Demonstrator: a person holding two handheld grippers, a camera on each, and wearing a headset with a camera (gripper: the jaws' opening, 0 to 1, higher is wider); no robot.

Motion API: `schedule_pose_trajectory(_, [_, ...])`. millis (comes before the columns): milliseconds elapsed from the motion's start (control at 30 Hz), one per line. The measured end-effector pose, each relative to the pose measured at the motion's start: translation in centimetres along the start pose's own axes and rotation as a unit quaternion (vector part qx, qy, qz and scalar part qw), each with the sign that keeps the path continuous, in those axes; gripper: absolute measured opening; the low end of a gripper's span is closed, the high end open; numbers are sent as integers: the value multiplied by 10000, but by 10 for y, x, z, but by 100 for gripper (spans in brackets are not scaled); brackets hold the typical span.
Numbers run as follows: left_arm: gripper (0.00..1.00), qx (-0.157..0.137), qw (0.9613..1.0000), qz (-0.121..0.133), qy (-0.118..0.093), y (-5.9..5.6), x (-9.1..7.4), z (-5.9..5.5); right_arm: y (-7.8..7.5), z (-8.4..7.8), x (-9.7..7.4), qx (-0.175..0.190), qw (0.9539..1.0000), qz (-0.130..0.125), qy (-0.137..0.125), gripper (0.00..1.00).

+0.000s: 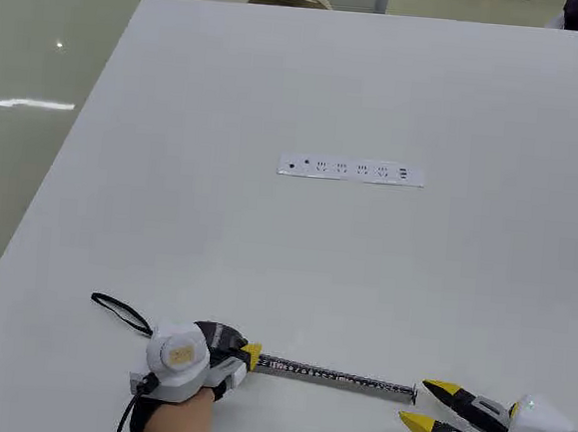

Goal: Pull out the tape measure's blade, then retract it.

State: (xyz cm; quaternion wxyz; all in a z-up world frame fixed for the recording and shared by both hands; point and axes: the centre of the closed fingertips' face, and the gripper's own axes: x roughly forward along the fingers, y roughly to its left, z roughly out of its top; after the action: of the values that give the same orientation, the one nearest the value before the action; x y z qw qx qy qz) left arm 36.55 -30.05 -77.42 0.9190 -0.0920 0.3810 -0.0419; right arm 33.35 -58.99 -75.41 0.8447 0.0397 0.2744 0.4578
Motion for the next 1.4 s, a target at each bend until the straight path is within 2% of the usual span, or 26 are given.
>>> schedule_pose_trajectory(733, [73,15,10000,-4,-16,0,0,0,-8,-8,9,53,9999,67,121,37])
schedule_pose_trajectory(1400, [73,37,10000,-13,-14,0,0,-1,-8,-9,13,134,9996,242,83,27])
